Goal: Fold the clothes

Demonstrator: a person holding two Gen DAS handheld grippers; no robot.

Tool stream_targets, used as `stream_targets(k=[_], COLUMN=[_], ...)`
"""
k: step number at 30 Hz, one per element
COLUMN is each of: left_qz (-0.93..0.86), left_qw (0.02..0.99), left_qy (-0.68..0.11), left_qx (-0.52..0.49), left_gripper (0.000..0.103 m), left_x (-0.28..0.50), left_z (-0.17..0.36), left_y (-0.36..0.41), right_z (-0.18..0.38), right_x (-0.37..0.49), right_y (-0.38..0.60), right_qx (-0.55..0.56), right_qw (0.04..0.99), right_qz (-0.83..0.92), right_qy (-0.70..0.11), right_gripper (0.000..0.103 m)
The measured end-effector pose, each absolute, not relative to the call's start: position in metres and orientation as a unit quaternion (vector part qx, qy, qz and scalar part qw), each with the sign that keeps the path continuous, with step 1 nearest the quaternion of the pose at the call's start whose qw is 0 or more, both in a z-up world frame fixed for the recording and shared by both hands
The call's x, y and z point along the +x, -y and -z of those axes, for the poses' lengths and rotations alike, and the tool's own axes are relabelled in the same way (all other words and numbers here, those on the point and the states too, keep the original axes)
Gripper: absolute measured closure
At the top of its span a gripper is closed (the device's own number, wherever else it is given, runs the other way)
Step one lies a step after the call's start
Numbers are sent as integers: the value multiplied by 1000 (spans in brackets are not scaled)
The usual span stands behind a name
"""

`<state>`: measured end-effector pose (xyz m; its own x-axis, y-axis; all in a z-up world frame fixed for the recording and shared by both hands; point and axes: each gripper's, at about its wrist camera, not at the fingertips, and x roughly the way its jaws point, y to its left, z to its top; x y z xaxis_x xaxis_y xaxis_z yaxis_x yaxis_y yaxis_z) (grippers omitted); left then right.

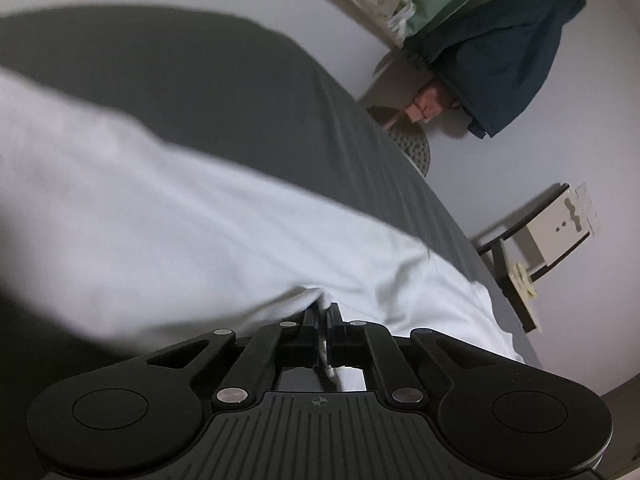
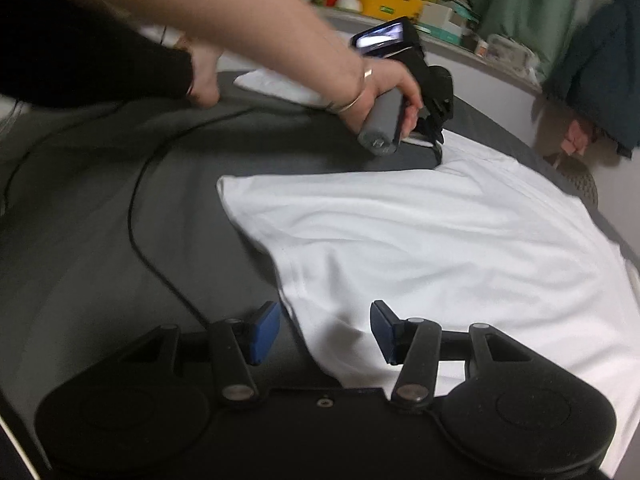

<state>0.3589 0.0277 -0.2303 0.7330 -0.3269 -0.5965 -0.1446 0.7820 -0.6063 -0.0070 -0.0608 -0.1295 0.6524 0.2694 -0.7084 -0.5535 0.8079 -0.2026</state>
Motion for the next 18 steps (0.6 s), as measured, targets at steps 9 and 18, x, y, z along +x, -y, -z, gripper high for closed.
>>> stream_targets(k=[9, 18], left_qz=[67, 103], left_qw=[902, 890], left_qy=[-367, -401], left_qx=[-219, -191], left_gripper=[99, 86], left_x=[401, 390], left_z=[198, 185], left_y=[-45, -61], right_z=[135, 131], right_x=[-20, -43], right_y=[47, 58], right_qx=[-301, -366], right_qw=[859, 838], right_qz=[-214, -204], right_qy=[-355, -349], right_gripper=[52, 44])
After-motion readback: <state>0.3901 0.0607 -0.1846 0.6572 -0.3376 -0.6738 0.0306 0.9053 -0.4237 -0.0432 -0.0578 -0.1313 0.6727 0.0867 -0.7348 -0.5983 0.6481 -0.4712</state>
